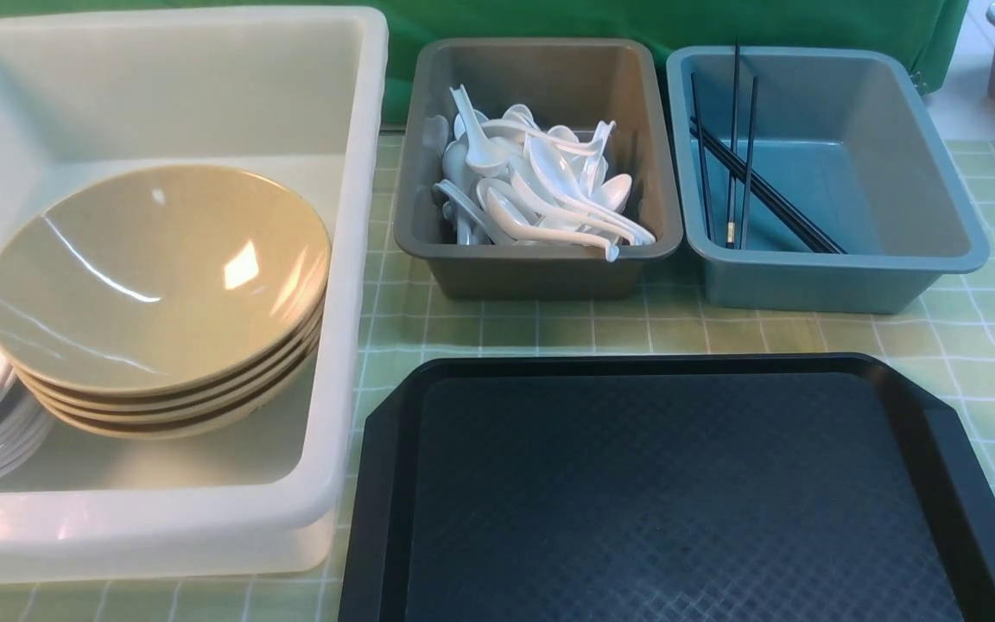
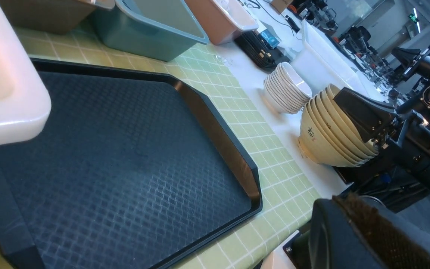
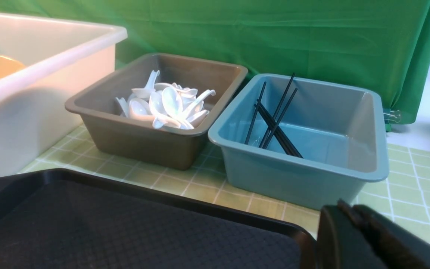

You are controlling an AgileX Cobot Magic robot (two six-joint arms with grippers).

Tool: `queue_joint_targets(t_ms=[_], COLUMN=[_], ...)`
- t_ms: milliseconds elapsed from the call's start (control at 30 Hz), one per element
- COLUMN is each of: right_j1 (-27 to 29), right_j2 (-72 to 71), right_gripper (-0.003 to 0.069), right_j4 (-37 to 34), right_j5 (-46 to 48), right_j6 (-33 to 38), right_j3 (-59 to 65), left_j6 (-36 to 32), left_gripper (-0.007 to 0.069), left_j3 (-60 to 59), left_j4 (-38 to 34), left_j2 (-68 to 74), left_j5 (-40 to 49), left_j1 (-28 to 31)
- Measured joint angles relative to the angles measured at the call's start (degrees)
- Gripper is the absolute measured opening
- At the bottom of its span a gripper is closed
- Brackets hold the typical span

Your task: On green table put chopsticks spoon bowls plates into blue grey white boxes.

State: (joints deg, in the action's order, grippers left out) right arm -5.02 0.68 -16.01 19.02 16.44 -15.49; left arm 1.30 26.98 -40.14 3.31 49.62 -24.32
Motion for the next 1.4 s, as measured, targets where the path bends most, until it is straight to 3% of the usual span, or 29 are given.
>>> queue_joint_targets(t_ms=[167, 267, 333, 367, 433, 533, 567, 733, 1000, 1400], right_j1=[0.0, 0.0, 0.0, 0.0, 0.0, 0.0, 0.0, 0.0, 0.0, 0.0], right_j2=[0.0, 0.0, 0.0, 0.0, 0.0, 0.0, 0.0, 0.0, -0.05, -0.05], right_gripper=[0.005, 0.0054, 0.0057, 0.0057, 0.0057, 0.0057, 0.0057, 0.0064, 0.0071, 0.0082], right_j4=[0.0, 0.0, 0.0, 0.0, 0.0, 0.0, 0.0, 0.0, 0.0, 0.0], right_j5=[0.0, 0.0, 0.0, 0.0, 0.0, 0.0, 0.0, 0.05, 0.17, 0.3], right_j6=[0.0, 0.0, 0.0, 0.0, 0.0, 0.0, 0.0, 0.0, 0.0, 0.0], right_j3=[0.0, 0.0, 0.0, 0.0, 0.04, 0.04, 0.04, 0.04, 0.04, 0.04], left_j6=[-0.96, -3.99, -9.12, -9.12, -12.83, -15.6, -17.27, -19.5, -18.21, -2.74], left_gripper=[-0.0001, -0.0001, -0.0001, -0.0001, -0.0001, -0.0001, -0.0001, -0.0001, -0.0001, -0.0001], left_j3=[0.0, -0.3, -2.21, -2.41, -5.77, -9.45, -12.87, -24.7, -28.23, -27.82], left_j4=[0.83, 4.81, 13.31, 13.99, 20.91, 23.42, 24.28, 25.45, 29.99, 37.46], left_j2=[0.0, 0.0, 0.0, 0.0, 0.0, 0.0, -0.1, -3.58, -4.14, -4.57], left_j5=[0.01, -2.09, -9.14, -9.14, -17.51, -25.44, -31.82, -43.84, -36.85, -35.34], left_j1=[0.0, 0.06, 1.83, 1.83, 6.76, 11.82, 14.4, 19.63, 22.12, 22.12])
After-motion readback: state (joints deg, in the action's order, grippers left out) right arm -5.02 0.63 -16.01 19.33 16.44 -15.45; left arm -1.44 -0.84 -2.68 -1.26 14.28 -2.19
